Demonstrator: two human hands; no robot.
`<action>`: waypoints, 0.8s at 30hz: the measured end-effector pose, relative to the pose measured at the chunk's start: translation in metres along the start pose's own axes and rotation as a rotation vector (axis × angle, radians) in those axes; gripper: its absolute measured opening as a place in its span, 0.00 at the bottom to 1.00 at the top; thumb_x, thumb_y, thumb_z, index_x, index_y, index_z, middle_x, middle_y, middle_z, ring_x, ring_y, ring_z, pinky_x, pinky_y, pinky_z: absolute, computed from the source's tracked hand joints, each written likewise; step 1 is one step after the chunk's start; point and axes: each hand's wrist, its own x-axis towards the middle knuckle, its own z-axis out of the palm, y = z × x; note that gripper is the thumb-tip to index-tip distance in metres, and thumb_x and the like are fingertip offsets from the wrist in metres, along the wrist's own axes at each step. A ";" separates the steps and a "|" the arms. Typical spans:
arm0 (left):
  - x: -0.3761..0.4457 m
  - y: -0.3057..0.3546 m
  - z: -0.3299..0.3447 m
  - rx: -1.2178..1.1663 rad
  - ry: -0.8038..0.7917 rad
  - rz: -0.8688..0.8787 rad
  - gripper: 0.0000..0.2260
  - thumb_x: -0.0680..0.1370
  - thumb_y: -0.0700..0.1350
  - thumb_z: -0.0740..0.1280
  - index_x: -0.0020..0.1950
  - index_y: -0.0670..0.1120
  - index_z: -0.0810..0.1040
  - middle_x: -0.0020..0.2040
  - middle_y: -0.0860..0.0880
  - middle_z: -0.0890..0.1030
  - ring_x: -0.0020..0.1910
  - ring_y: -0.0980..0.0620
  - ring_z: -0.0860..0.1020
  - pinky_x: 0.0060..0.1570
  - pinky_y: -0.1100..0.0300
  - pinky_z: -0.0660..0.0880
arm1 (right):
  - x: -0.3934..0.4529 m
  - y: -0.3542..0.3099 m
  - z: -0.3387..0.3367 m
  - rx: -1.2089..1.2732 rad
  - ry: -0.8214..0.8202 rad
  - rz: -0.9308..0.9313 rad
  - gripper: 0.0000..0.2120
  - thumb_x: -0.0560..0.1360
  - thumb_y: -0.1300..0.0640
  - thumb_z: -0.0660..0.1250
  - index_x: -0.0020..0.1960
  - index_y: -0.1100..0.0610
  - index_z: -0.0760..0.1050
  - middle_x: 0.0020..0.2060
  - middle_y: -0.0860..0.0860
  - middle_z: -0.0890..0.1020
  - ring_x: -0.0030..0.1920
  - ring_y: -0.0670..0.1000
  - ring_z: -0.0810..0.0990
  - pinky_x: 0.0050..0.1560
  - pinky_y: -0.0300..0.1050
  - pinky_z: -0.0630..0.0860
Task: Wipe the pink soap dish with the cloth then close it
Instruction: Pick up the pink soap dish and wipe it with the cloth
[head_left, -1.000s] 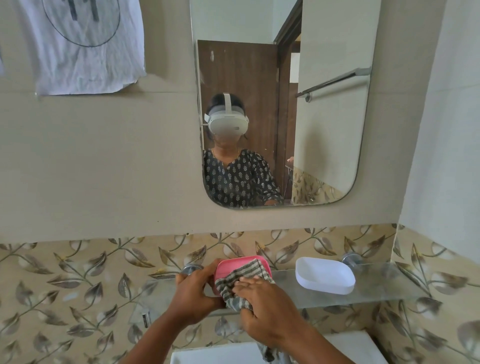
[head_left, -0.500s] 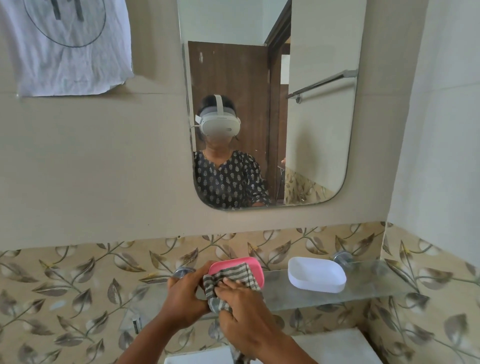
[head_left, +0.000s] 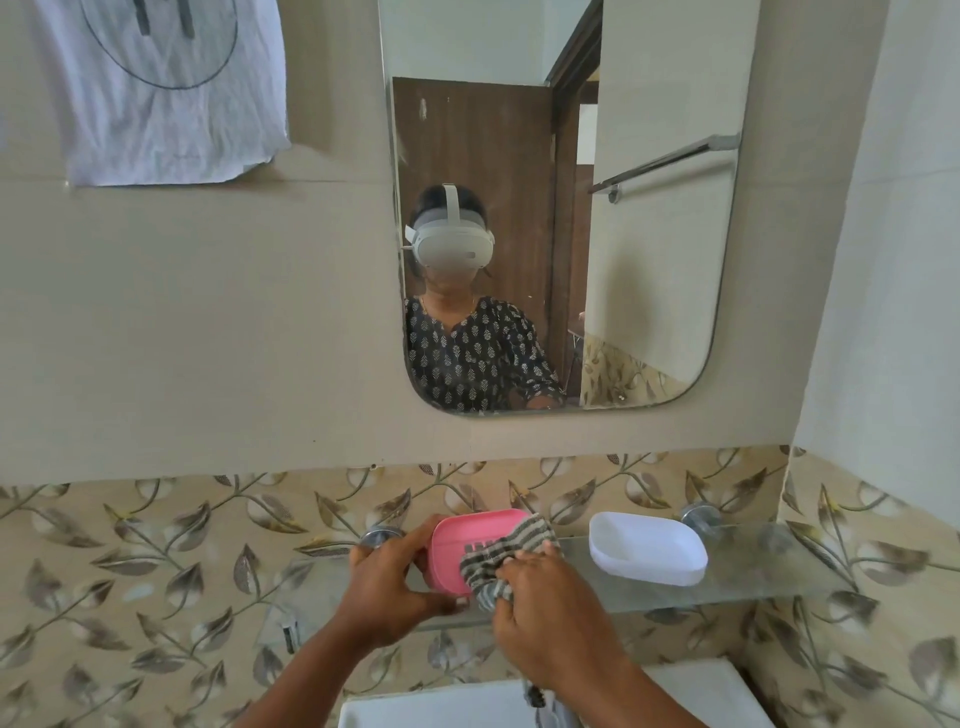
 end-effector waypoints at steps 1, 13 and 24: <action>0.000 0.000 0.000 -0.001 0.001 0.001 0.40 0.61 0.62 0.76 0.70 0.62 0.63 0.47 0.65 0.78 0.50 0.68 0.71 0.59 0.57 0.54 | 0.000 -0.001 0.001 0.003 -0.008 0.014 0.18 0.70 0.52 0.52 0.47 0.56 0.78 0.44 0.52 0.81 0.46 0.51 0.76 0.68 0.44 0.66; -0.003 0.007 -0.008 -0.007 -0.023 0.056 0.28 0.60 0.69 0.63 0.57 0.77 0.58 0.43 0.78 0.71 0.53 0.70 0.68 0.52 0.61 0.51 | 0.008 -0.033 0.013 0.440 -0.075 0.016 0.23 0.75 0.59 0.57 0.69 0.54 0.71 0.71 0.50 0.69 0.72 0.46 0.63 0.72 0.38 0.54; 0.000 -0.003 0.000 0.012 0.020 0.042 0.41 0.58 0.65 0.59 0.72 0.60 0.61 0.60 0.65 0.76 0.63 0.61 0.71 0.50 0.60 0.53 | 0.022 -0.037 0.027 0.124 0.001 -0.017 0.31 0.72 0.54 0.51 0.75 0.58 0.59 0.75 0.51 0.62 0.76 0.48 0.53 0.73 0.41 0.37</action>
